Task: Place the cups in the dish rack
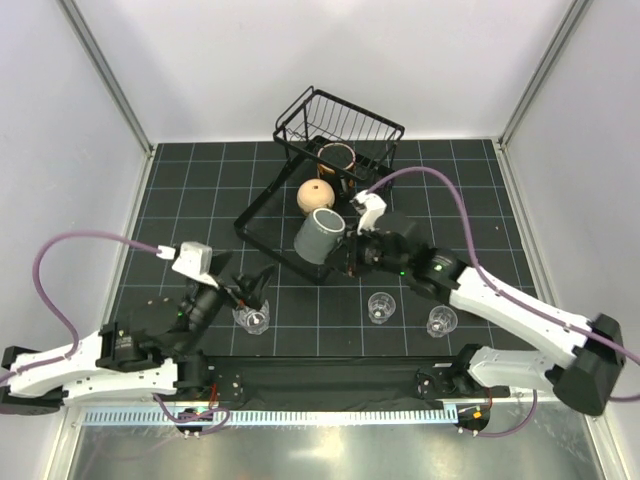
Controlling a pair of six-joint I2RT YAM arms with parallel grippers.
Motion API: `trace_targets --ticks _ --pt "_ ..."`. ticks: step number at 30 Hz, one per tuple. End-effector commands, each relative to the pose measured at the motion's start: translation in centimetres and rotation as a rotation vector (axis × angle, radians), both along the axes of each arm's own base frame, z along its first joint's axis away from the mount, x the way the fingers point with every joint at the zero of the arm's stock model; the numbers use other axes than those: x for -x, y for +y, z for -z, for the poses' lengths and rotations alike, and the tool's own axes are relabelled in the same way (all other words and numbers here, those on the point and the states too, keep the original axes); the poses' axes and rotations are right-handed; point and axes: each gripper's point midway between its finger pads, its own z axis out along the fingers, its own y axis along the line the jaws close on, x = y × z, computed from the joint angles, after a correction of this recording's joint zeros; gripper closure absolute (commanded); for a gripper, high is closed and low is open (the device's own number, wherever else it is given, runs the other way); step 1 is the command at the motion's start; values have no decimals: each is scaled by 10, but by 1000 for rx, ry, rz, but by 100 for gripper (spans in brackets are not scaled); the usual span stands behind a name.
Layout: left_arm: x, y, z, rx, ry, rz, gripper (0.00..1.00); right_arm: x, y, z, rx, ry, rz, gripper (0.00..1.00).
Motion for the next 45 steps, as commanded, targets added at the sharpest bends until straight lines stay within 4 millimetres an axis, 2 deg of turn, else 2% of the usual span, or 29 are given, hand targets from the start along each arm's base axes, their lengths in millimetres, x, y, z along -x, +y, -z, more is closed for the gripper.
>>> trace_targets --ticks 1,2,6,7,9,10,12,16,18,23,29,33,39,45 --pt "-12 39 24 4 175 -274 0 -37 13 -34 36 -240 56 96" --pt "-12 40 16 59 199 -285 0 -44 18 -27 55 -248 73 96" --pt "-10 35 23 20 234 -277 0 -59 33 -9 125 -279 93 96" --pt "-10 32 28 -18 245 -272 0 -62 37 -10 133 -287 98 96" --pt "-11 32 32 -32 261 -286 0 -74 39 7 212 -296 138 96" --pt "-11 28 35 -48 276 -270 0 -78 42 6 222 -308 152 96" --pt "-12 26 39 -61 294 -269 0 -85 47 20 263 -305 161 96" --pt "-19 29 49 -71 334 -294 0 -102 52 32 300 -299 227 96" --pt "-19 23 55 -83 371 -271 0 -107 49 40 337 -287 259 96" --pt "-22 32 69 -82 413 -318 0 -119 38 57 415 -288 348 96" --pt "-18 30 65 -30 414 -281 0 -132 35 76 443 -285 380 96" --pt "-17 29 64 0 427 -273 0 -142 30 80 461 -293 418 96" --pt "-15 18 66 2 451 -238 0 -156 9 92 490 -277 475 96" --pt "-15 8 64 10 455 -208 0 -170 -3 99 504 -290 498 96"
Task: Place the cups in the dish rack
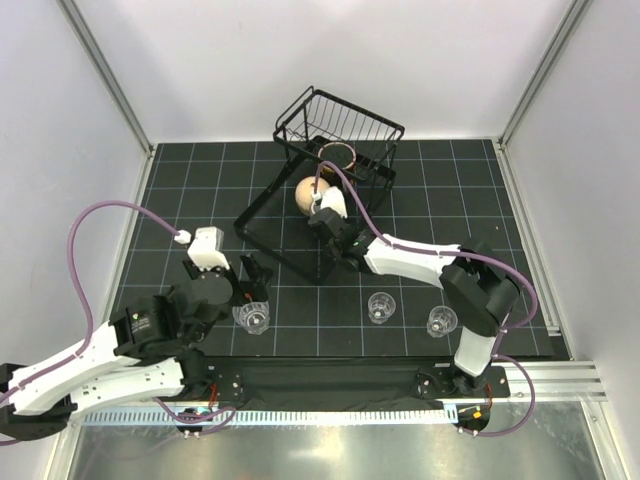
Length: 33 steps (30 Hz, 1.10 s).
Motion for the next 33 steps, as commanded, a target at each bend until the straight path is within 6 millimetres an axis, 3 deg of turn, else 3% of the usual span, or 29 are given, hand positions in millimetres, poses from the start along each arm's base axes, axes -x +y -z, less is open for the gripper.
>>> trace_targets --ticks 1,6,21,24,25,28,33 --pt "-2 -10 -11 61 -10 12 0 -35 5 -40 -107 -160 66 96" --pt "2 -22 -13 151 2 40 0 -45 1 -37 -101 -170 81 96" --pt "2 -22 13 122 90 -30 0 -65 -10 -12 -58 -160 175 96" --pt "2 -25 16 122 101 -26 0 -61 -11 -8 -61 -148 172 82" --pt "2 -25 16 125 102 -26 0 -60 -11 -8 -66 -142 167 73" --pt "2 -27 15 126 101 -21 0 -56 -12 -6 -73 -127 165 57" --pt "1 -36 13 123 111 -3 0 -49 -14 -5 -68 -104 162 48"
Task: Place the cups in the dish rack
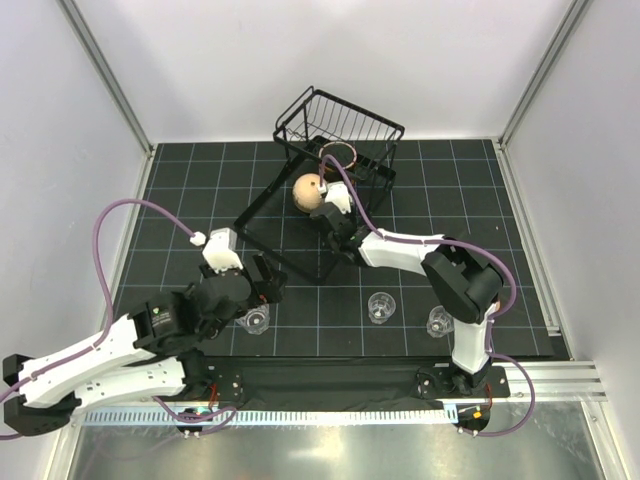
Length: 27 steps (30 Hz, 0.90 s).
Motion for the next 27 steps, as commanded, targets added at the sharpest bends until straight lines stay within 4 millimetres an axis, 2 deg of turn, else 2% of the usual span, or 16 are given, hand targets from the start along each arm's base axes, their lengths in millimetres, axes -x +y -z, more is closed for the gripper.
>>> trace_targets --ticks 1,8,12,13,15,16,18,20,22,23,25,27 --pt "-3 -7 -8 28 -2 -2 0 -5 3 -29 -73 -60 29 47" --pt "-1 -11 -6 -11 10 28 0 24 16 -61 -124 -85 -73 39" --pt "0 -9 -13 2 -2 36 0 48 6 -68 -118 -46 -91 38" --pt "1 -8 -15 14 -5 37 0 54 5 -80 -146 -61 -101 38" --pt "2 -12 -18 35 -9 53 0 65 -1 -81 -164 -42 -109 38" --pt "2 -13 -18 31 -11 59 0 70 -4 -92 -186 -55 -115 38" --pt "3 -13 -18 28 -7 63 0 77 -12 -90 -175 -40 -116 38" --pt "3 -12 -18 40 0 53 0 81 -19 -98 -182 -45 -99 38" --pt "4 -17 -19 79 0 60 0 87 -24 -103 -198 -37 -84 38" --pt "5 -21 -13 91 11 67 0 92 -27 -114 -229 -48 -89 37" --pt "8 -31 -15 152 10 103 0 99 -32 -121 -269 -42 -92 36" --pt "11 -36 -6 167 34 111 0 110 -36 -133 -326 -27 -125 32"
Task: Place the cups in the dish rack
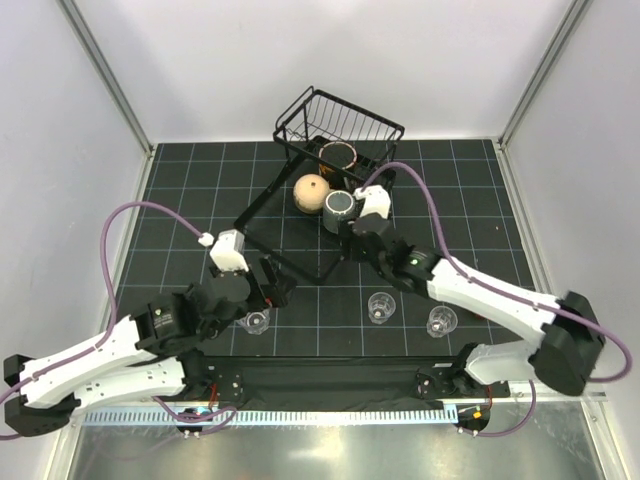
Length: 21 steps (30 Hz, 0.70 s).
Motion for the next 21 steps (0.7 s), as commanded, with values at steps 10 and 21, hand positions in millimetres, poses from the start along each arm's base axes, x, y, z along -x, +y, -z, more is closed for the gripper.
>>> trace_targets --ticks 10,21 --pt "3 -50 4 67 72 99 0 51 -92 -22 -145 180 179 32" --pt "6 -71 12 73 121 145 0 54 -240 29 -214 372 642 37"
